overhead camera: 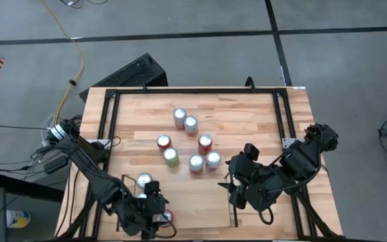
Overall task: Place canned beverage on shelf
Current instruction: Put the red soda can on the shelf, then put the red soda can on the shelf aligned with the other red soda can
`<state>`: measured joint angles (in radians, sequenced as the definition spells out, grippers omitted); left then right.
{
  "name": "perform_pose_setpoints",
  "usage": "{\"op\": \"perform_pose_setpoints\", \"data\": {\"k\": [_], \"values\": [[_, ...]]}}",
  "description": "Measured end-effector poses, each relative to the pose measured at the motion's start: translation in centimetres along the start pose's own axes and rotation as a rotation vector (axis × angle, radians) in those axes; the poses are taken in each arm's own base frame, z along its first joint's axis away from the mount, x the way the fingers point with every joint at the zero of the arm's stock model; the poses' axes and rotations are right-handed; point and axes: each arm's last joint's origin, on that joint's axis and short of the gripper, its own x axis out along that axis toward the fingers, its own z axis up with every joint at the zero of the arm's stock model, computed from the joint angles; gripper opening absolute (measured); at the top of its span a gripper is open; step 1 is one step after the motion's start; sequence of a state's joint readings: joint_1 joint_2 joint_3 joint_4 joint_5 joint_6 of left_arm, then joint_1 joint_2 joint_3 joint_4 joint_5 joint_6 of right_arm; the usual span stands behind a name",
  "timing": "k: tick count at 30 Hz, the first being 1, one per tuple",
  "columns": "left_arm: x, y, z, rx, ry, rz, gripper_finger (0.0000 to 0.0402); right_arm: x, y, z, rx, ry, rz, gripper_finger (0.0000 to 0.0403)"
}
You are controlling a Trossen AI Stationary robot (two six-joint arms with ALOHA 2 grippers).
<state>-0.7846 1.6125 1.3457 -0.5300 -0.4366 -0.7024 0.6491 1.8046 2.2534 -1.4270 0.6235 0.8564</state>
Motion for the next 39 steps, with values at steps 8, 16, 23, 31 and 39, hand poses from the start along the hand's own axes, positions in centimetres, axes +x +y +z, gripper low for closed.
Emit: {"op": "perform_pose_setpoints", "data": {"k": [8, 16, 23, 31, 39], "values": [[-1.0, 0.7, 1.0, 0.008, 0.025, 0.038, 0.0309, -0.1, 0.1, -0.1, -0.004, 0.003, 0.008, 0.0310], [-4.9, 1.6, 6.0, 0.125, 0.011, 0.123, 0.0309, -0.1, 0.3, 0.0, -0.042, -0.010, 0.018, 0.0310], [-8.0, 6.0, 9.4, 0.218, 0.073, 0.403, 0.0309, -0.1, 0.2, 0.0, -0.069, -0.009, 0.011, 0.0310], [-7.5, 12.5, 10.1, 0.269, 0.108, 0.463, 0.0309, -0.1, 0.1, -0.1, -0.113, -0.001, 0.002, 0.0310], [-6.9, 18.8, 6.0, 0.341, -0.001, 0.345, 0.0309, -0.1, -0.2, -0.3, -0.215, 0.020, -0.021, 0.0310]]}}
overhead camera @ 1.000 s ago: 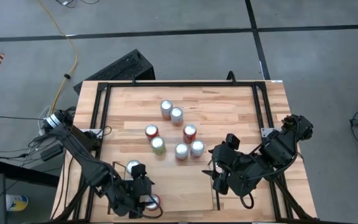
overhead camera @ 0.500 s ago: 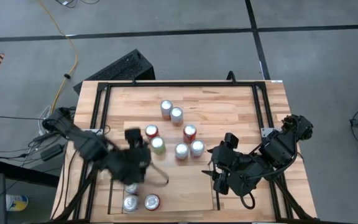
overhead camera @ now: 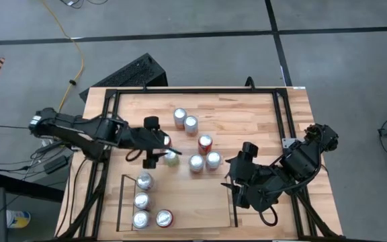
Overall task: Place canned beverage on shelf
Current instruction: Put the red soda can on the shelf aligned with the other red soda can
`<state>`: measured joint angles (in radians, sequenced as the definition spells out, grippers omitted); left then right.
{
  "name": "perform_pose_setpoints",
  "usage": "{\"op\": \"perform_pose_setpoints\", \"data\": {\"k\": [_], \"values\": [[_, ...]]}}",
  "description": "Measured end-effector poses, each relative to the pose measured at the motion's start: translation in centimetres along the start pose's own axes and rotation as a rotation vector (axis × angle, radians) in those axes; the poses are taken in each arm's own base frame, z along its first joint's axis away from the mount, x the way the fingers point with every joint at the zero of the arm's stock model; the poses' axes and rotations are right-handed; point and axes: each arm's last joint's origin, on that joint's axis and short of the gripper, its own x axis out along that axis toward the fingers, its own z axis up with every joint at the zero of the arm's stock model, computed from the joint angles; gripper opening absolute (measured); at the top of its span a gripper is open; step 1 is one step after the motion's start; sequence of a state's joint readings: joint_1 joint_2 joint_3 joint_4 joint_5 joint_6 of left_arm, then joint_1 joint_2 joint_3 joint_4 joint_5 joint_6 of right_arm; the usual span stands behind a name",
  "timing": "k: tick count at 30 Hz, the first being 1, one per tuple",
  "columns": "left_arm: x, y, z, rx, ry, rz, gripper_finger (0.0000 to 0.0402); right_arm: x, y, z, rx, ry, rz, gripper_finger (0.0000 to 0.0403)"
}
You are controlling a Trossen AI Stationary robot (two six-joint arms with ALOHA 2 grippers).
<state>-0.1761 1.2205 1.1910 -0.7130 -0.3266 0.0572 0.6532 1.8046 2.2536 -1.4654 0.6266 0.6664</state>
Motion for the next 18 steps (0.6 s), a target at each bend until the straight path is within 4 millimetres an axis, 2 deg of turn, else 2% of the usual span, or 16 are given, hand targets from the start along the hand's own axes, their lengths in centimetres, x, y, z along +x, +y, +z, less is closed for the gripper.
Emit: {"op": "perform_pose_setpoints", "data": {"k": [5, 9, 13, 18], "values": [[1.7, 2.6, -3.4, -0.033, 0.011, 0.035, 0.0309, 0.3, -0.3, 0.2, -0.002, 0.001, -0.011, 0.0310], [3.3, 3.9, -5.6, -0.038, 0.004, 0.006, 0.0309, 0.9, -1.1, 0.7, 0.039, 0.002, -0.036, 0.0310], [4.5, 4.4, -7.4, 0.019, 0.039, -0.048, 0.0309, 1.6, -2.1, 1.4, 0.125, 0.003, -0.067, 0.0310], [5.4, 4.5, -8.7, 0.115, 0.037, -0.056, 0.0309, 2.6, -3.5, 2.2, 0.173, 0.002, -0.105, 0.0310]]}}
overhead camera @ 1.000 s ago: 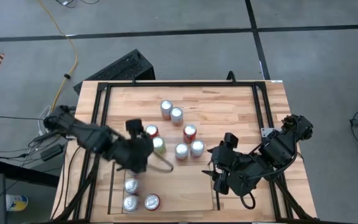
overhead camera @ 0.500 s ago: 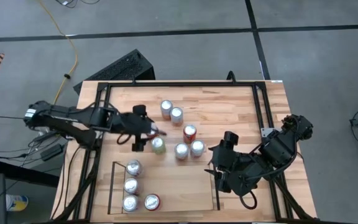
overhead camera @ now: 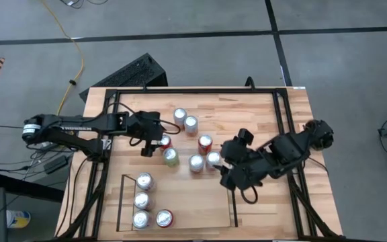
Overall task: Place canned beverage on shelf
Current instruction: Put the red soda can on the shelf aligned with the other red soda can
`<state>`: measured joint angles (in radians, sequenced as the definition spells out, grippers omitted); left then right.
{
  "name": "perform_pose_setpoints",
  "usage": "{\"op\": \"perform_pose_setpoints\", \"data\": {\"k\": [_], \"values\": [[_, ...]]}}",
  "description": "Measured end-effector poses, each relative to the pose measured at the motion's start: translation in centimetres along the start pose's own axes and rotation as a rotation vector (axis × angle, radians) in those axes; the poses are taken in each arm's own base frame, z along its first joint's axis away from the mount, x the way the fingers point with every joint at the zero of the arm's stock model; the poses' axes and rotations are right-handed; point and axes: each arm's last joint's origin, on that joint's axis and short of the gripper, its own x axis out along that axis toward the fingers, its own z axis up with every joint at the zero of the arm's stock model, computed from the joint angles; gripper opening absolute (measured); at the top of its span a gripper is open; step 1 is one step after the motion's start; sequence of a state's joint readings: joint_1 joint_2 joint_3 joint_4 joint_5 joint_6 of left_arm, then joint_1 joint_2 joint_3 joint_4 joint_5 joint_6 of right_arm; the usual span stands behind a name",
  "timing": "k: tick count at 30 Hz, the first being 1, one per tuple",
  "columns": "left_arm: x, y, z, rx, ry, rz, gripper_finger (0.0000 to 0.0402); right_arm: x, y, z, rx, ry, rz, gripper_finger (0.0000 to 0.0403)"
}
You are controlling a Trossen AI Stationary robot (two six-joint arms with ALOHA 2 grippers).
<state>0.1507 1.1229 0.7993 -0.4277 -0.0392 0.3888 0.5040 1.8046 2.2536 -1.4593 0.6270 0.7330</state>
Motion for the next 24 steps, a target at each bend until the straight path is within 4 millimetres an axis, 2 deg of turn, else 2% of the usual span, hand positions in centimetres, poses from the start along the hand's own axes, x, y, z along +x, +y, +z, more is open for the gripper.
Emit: {"op": "perform_pose_setpoints", "data": {"k": [10, 17, 24], "values": [[1.2, 0.7, -1.7, 0.024, -0.057, -0.068, 0.0309, 1.3, -1.5, 1.1, 0.053, 0.036, -0.013, 0.0310], [1.9, 0.5, -3.5, 0.014, -0.034, -0.115, 0.0309, 1.5, -1.7, 1.2, 0.052, 0.039, -0.016, 0.0310], [2.0, 0.5, -3.4, -0.077, -0.052, -0.104, 0.0300, 1.5, -1.7, 1.2, 0.049, 0.041, -0.016, 0.0310]]}}
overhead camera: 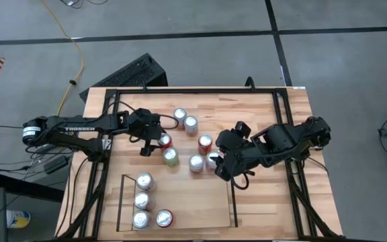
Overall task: Place canned beverage on shelf
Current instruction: Put the red soda can on the shelf aligned with the other red soda can
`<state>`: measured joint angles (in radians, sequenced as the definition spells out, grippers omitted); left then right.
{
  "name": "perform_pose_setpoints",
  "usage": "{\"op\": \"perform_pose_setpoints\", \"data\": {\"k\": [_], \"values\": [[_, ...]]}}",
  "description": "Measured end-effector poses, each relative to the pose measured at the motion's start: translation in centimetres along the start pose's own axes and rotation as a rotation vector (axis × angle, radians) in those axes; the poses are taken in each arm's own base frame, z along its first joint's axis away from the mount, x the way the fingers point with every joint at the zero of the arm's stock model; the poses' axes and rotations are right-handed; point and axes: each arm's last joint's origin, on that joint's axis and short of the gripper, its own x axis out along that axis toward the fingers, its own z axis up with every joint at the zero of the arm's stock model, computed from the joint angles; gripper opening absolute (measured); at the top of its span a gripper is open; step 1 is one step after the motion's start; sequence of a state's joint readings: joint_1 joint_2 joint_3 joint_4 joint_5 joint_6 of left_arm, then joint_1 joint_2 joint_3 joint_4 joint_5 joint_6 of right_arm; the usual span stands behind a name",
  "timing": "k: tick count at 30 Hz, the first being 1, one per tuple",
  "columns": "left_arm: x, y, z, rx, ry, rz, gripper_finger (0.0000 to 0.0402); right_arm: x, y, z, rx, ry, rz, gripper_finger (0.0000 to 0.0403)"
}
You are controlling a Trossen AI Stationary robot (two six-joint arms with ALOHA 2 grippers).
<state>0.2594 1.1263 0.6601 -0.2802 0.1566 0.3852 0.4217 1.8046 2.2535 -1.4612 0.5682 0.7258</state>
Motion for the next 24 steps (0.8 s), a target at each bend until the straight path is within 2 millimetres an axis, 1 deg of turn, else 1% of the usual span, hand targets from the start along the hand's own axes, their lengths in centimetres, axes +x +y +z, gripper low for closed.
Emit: {"op": "perform_pose_setpoints", "data": {"k": [5, 7, 15, 20, 24], "values": [[0.0, 0.0, 0.0, -0.175, 0.005, 0.029, 0.0265, 0.0, 0.0, 0.0, 0.000, 0.000, 0.000, 0.0310], [0.0, -0.1, 0.1, -0.245, 0.010, 0.055, 0.0258, 0.0, 0.0, 0.0, -0.001, 0.000, 0.001, 0.0310], [0.1, -1.3, 0.5, -0.445, 0.022, 0.204, 0.0260, 0.0, 0.0, 0.0, -0.001, 0.000, 0.001, 0.0310], [0.1, -2.1, 0.7, -0.565, 0.014, 0.330, 0.0260, 0.0, 0.0, 0.0, -0.001, 0.000, 0.001, 0.0310], [-0.1, -2.5, 0.8, -0.616, 0.031, 0.410, 0.0260, 0.0, 0.0, 0.0, -0.001, 0.000, 0.001, 0.0310]]}}
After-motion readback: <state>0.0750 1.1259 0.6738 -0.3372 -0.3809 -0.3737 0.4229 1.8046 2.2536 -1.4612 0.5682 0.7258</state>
